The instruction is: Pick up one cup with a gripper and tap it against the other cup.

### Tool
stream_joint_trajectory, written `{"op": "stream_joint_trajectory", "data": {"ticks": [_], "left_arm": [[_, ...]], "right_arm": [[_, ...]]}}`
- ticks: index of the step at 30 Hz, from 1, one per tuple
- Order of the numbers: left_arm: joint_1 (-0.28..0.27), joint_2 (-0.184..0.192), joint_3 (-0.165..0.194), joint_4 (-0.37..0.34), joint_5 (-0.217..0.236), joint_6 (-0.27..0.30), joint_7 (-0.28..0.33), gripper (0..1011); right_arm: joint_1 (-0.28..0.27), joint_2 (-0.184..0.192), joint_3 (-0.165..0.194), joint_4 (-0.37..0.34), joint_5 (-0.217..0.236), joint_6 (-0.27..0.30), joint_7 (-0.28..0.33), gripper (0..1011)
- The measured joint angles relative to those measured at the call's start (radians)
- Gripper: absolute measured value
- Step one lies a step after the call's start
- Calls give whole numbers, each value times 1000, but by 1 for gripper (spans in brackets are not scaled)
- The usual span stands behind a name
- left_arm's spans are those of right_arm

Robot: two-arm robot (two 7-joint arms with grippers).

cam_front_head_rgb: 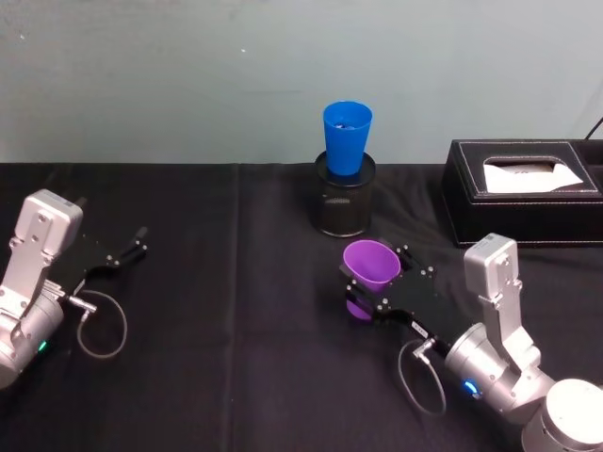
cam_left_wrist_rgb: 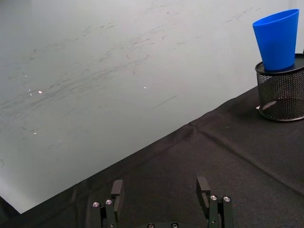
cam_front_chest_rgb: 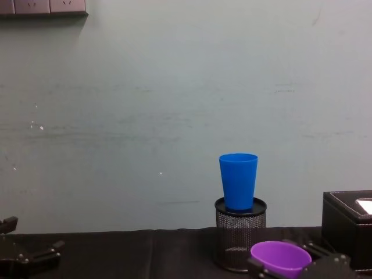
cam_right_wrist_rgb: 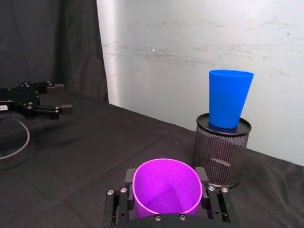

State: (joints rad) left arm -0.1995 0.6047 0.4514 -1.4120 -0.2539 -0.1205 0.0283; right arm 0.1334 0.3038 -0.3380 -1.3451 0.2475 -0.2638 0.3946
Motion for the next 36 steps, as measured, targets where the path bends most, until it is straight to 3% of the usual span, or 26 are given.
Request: {"op": "stream_joint_trajectory", "data": {"ticks": [31, 36], "left_arm": [[0, 0, 0, 0, 0, 0, 0, 1000], [0, 0, 0, 0, 0, 0, 0, 1000]], "right_arm": [[1, -34, 17, 59, -14, -32, 26, 762], [1, -34, 17, 58, -14, -32, 26, 862]]}}
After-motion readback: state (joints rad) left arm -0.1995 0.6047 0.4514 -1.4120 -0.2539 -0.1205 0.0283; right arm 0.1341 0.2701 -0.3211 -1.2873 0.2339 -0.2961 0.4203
